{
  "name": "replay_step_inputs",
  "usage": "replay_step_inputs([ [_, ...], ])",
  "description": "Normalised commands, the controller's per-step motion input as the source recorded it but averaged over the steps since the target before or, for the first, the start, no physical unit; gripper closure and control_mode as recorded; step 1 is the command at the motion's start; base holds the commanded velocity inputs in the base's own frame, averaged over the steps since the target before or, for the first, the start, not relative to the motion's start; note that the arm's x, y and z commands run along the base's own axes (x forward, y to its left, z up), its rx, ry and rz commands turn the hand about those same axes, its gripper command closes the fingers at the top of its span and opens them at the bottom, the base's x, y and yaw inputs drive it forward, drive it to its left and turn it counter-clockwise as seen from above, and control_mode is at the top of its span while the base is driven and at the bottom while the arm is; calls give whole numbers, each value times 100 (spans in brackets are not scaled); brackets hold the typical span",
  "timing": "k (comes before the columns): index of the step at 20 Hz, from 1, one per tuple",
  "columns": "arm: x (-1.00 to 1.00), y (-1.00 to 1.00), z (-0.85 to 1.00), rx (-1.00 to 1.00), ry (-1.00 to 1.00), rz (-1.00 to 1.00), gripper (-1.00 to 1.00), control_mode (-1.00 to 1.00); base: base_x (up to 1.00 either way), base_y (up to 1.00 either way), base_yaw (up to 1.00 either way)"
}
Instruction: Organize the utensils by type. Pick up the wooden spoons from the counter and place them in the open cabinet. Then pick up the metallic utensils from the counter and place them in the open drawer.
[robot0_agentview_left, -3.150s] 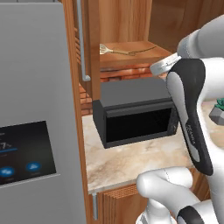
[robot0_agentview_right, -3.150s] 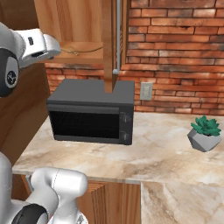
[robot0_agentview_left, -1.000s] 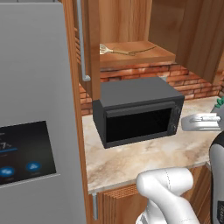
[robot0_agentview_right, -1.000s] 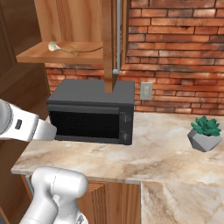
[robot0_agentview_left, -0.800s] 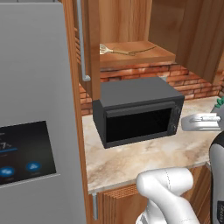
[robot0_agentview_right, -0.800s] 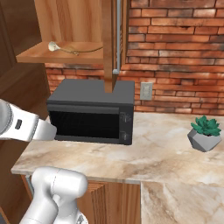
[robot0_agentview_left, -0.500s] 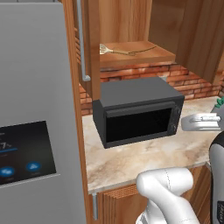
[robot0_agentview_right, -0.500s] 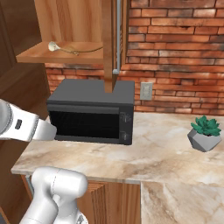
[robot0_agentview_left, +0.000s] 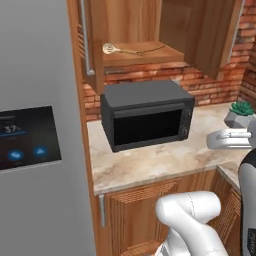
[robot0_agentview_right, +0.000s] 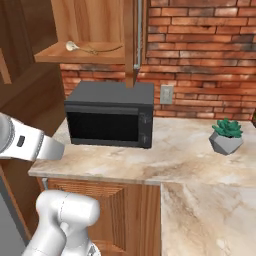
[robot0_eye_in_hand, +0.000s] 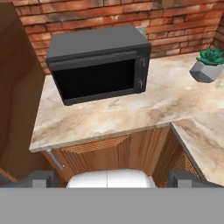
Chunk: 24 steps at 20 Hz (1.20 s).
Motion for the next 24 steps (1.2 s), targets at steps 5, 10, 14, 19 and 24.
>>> replay_step_inputs([
  [5,0,0,0,0,0,0,-100,100,-100,0,-1],
  [10,0,0,0,0,0,0,-100,100,-100,0,-4],
  [14,0,0,0,0,0,0,-100,100,-100,0,-5],
  [19,0,0,0,0,0,0,-100,100,-100,0,-2],
  [24,0,0,0,0,0,0,-100,100,-100,1,0],
])
